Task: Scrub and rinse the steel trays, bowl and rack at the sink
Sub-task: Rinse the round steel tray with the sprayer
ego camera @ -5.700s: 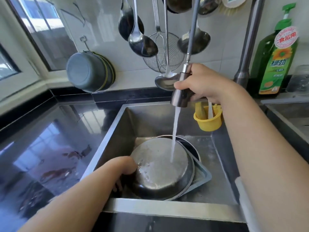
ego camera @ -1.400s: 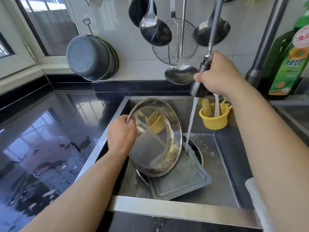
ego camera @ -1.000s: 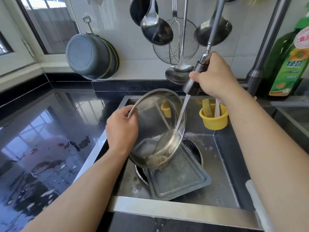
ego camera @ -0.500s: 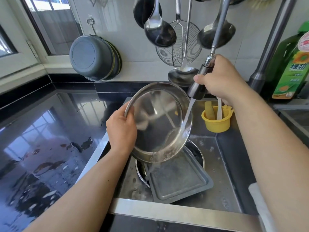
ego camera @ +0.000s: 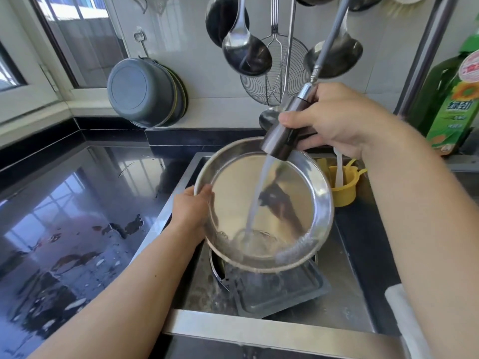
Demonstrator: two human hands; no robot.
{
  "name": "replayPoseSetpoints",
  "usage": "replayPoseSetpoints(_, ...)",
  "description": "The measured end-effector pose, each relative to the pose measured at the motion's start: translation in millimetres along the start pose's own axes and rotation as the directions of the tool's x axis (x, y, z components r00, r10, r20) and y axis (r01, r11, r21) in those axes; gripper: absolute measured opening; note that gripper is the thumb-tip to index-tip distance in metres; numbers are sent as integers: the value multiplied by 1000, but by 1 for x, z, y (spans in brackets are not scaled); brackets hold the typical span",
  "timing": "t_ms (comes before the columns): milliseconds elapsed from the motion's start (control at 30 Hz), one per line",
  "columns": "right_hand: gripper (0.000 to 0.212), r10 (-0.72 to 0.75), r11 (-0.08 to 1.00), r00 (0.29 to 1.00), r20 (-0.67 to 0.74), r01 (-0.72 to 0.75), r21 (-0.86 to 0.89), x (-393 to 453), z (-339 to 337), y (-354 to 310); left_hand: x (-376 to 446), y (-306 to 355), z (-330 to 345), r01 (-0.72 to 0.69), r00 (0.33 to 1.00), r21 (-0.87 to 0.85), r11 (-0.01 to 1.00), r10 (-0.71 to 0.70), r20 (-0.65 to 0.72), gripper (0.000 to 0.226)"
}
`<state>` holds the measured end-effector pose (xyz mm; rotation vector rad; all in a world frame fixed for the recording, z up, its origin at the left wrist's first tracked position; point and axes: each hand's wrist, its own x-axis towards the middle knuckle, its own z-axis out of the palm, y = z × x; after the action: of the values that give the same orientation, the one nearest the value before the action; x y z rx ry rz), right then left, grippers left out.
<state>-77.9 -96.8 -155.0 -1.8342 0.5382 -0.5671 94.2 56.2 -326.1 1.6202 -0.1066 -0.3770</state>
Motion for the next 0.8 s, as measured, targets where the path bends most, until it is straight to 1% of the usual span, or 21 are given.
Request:
replayPoseSetpoints(100,15,-23,991,999,-41,28,128,2,15,0,0,-2,0,164,980,-32,986,-159,120,15)
replayPoseSetpoints(167,21,-41,986,992,-115,59,159,9,23,5,-2,-3,-2,208,962,47,977,-213,173,15)
replayPoseSetpoints(233,31,-56,987,977,-206,85,135,16,27,14,-3,-3,-3,236,948,121,964,-256,191,19)
replayPoseSetpoints(300,34,-85,992,953,-291,107,63,21,27,23,-6,1,-5,276,935,148,950,-301,187,22)
replayPoseSetpoints(367,35,-116,993,930,-348,110,-39,21,24,29,-12,5,-5,301,929,182,936,-331,166,22)
replayPoseSetpoints(467,39,-150,960,909,-390,40,-276,20,14,31,-17,6,-4,305,922,193,933,-340,187,23)
replayPoseSetpoints(533,42,-144,906,910,-390,-38,-423,18,5,28,-18,8,-6,293,926,175,940,-324,193,30)
replayPoseSetpoints(600,43,-82,861,927,-365,-119,-495,15,-8,23,-16,8,-5,261,932,165,951,-293,215,46)
replayPoseSetpoints(667,39,7,869,950,-312,-160,-469,12,-20,18,-19,10,-3,226,930,146,963,-258,261,61)
replayPoseSetpoints(733,32,86,912,972,-217,-165,-376,8,-28,14,-23,12,-1,213,923,135,968,-244,297,83)
replayPoseSetpoints(767,30,103,926,980,-171,-157,-343,6,-30,11,-25,12,1,200,919,144,969,-236,315,88)
replayPoseSetpoints(800,28,107,937,985,-136,-146,-319,5,-31,9,-27,13,2,181,916,165,969,-227,331,85)
